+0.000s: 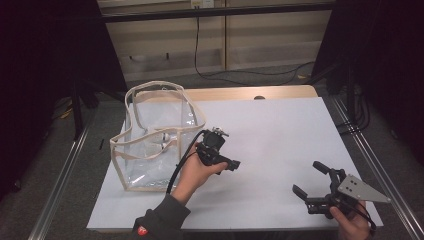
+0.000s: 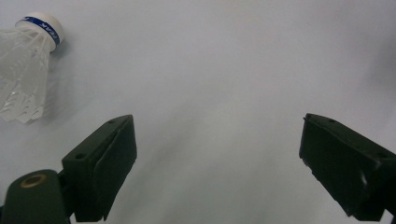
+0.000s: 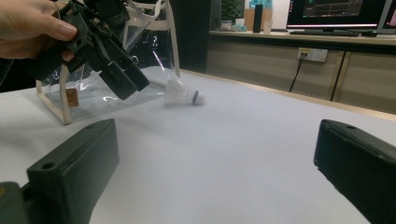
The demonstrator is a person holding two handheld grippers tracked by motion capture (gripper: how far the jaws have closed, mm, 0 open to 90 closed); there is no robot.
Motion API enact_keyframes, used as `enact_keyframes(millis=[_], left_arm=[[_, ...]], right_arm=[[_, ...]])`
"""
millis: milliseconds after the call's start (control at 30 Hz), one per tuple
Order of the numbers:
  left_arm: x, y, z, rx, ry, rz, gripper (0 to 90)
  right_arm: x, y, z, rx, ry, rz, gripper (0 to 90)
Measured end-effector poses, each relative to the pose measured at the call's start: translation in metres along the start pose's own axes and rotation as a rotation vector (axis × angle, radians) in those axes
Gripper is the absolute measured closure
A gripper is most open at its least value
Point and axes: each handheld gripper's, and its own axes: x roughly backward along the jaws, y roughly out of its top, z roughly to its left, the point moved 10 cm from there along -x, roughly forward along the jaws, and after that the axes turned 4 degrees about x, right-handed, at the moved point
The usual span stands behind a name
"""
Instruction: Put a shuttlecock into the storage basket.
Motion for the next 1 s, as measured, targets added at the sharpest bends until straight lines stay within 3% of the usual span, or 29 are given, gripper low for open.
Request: enact_keyframes(millis=[433, 1000], left_arm=[[-0.013, 0.004, 0.010, 0.011, 0.038, -0.005, 11.2], [-0.028, 0.018, 0.013, 0.022, 0.046, -0.040, 11.2]], right_arm=[[0.000, 0.000, 0.000, 0.002, 0.000, 0.001, 0.0], [0.001, 0.000, 0.000, -0.001, 0.000, 0.000, 0.0]])
